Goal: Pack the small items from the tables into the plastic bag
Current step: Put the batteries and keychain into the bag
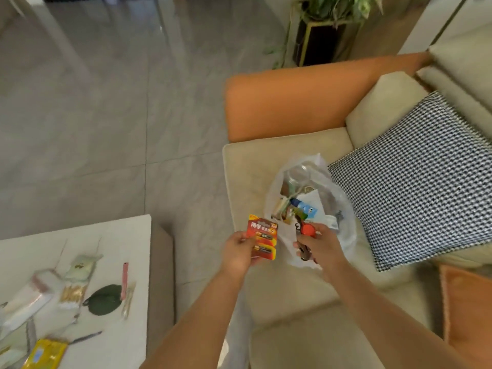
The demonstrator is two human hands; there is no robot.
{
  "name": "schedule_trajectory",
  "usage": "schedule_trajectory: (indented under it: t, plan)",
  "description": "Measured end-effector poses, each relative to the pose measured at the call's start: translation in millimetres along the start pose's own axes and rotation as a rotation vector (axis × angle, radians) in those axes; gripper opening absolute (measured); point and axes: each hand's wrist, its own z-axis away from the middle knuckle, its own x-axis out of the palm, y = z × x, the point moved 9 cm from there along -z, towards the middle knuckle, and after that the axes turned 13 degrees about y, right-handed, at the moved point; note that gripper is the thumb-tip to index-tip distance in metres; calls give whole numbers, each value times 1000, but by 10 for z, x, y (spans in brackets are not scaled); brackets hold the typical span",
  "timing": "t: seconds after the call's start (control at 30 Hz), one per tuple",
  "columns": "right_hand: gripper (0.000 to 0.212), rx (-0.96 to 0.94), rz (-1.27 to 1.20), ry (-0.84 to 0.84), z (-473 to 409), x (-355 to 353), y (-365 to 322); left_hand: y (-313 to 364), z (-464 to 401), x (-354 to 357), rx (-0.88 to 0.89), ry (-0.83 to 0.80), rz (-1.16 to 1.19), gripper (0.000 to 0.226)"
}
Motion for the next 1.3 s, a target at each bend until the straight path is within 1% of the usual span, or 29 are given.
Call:
schedule_trajectory:
  t: [0.1, 0.17, 0.2, 0.3, 0.33, 0.43, 0.47, 0.6, 0.63, 0.7, 0.77, 0.9, 1.0, 1.07, 1.2, 1.27, 1.3]
  plan:
    - [17, 20, 57, 28, -435, -308, -3, 137, -81, 558, 7, -28, -17, 14]
    - [10, 15, 135, 51, -720, -450, 23, 197, -189, 876, 29, -36, -52, 18]
    - [11, 9, 181, 61, -844, -499, 33, 221, -252, 1013, 43, -35, -78, 20]
    - [28, -2, 258, 65, -1131, -508, 52, 269, -452, 1319, 83, -20, -168, 27]
    - [29, -16, 282, 69, -1207, -488, 44, 282, -518, 1389, 98, -9, -210, 28]
    - [20, -22, 320, 83, -1390, -398, 69, 293, -693, 1502, 128, 21, -313, 24]
    - [22, -8, 304, 87, -1434, -366, 83, 292, -735, 1526, 132, 24, -332, 23]
    - [52, 130, 136, 71, -1545, -260, 166, 273, -862, 1587, 129, 48, -406, 33]
    - [55, 140, 131, 69, -1559, -258, 162, 274, -878, 1607, 125, 48, -403, 33]
    - [56, 100, 222, 64, -1589, -267, 127, 265, -888, 1644, 105, 23, -371, 29]
    - [50, 45, 349, 57, -1580, -266, 77, 245, -872, 1657, 80, -15, -342, 26]
    - [33, -73, 630, 46, -1477, -189, -66, 255, -836, 1539, 55, -59, -319, 26]
    - [31, -153, 740, -4, -1328, -5, -179, 321, -838, 1293, 85, -46, -356, 22]
    - [29, -232, 808, -22, -1206, 144, -285, 362, -850, 1053, 99, -17, -387, 16]
    - [27, -408, 900, -84, -867, 575, -498, 423, -885, 463, 165, 40, -441, 12]
    - [24, -512, 952, -130, -644, 853, -543, 402, -909, 110, 217, 82, -521, 13]
    - [19, -571, 978, -146, -524, 999, -542, 377, -919, -72, 251, 103, -598, 16]
